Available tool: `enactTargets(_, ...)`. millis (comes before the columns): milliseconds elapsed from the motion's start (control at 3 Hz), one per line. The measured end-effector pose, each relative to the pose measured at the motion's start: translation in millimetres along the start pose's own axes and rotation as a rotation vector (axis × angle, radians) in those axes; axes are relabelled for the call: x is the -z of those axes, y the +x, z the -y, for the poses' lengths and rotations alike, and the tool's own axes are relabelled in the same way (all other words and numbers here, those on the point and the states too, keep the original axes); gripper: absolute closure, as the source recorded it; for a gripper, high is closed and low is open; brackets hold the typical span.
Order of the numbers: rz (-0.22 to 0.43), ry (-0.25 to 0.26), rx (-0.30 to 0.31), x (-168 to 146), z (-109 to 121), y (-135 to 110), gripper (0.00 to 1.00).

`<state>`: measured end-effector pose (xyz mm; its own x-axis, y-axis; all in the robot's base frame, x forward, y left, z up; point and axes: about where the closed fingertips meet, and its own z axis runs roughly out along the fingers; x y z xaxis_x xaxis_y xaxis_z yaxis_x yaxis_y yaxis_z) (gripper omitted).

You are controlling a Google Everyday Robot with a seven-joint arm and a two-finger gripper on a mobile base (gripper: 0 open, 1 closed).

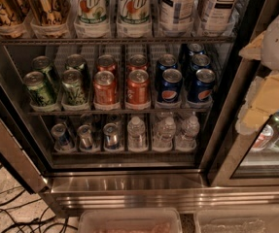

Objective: Pick blue plastic bottle from top shelf of fridge

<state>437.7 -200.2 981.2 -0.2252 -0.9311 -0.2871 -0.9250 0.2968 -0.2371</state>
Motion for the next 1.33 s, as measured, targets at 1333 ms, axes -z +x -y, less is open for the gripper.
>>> enactTargets(1333, 0.603, -0.045, -0.302, -32.2, -61.8, -140.7, 0.00)
